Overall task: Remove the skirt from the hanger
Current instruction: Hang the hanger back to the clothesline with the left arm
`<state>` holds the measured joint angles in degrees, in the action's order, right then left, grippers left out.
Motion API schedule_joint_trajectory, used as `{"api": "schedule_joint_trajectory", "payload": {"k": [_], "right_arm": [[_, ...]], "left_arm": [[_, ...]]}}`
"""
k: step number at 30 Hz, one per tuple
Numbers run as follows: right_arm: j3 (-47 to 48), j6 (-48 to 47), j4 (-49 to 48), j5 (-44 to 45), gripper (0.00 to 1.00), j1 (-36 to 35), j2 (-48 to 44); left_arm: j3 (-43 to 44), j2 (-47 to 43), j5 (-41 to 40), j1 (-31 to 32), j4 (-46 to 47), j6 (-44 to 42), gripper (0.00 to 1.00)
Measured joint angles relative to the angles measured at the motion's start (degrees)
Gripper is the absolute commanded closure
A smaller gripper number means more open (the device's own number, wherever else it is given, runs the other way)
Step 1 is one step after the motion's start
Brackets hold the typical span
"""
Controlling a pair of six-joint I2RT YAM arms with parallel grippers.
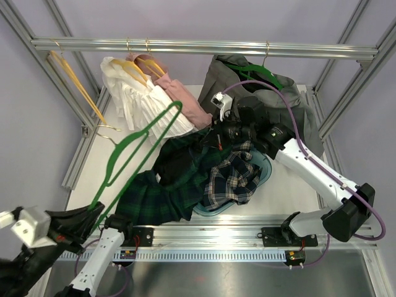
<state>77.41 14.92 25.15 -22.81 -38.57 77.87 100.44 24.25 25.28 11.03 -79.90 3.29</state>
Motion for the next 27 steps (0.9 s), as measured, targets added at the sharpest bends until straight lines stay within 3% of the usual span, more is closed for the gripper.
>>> {"api": "schedule_joint_trajectory", "payload": {"k": [3, 7, 15, 21, 25, 26, 27], "right_arm": [[-0.55, -5.44, -0.15, -11.02, 1.0, -0.04, 0.44], [3.78, -13.64, 1.92, -20.26, 1.0, -1.57, 4.61], [19.23, -32.74, 15.69, -21.88, 1.0, -13.33, 17.92], [22.14, -39.28, 22.27, -21.27, 0.9, -15.85, 22.64], [24.02, -41.18, 24.98, -21.14, 0.44, -15.89, 25.33], [24.85, -42.1, 26.16, -21.16, 0.25, -15.91, 25.92], [25.9, -43.36, 27.89, -21.14, 0.17, -15.91, 26.38]], "left_arm": [[6.01, 0.85, -3.56, 1.11, 0.52, 2.25, 1.0], [6.84, 0.85, -9.84, 1.62, 0.74, 6.62, 1.0], [-1.86, 1.05, -24.79, 1.62, -1.42, 15.82, 1.0], [-6.91, 0.07, -34.69, 1.62, -0.09, 20.04, 1.0], [-14.53, 1.07, -37.35, 1.6, 2.14, 22.45, 1.0], [-16.15, 1.9, -37.68, 1.62, 3.02, 22.99, 1.0], [-17.64, 2.93, -37.97, 1.62, 4.24, 23.45, 1.0]]}}
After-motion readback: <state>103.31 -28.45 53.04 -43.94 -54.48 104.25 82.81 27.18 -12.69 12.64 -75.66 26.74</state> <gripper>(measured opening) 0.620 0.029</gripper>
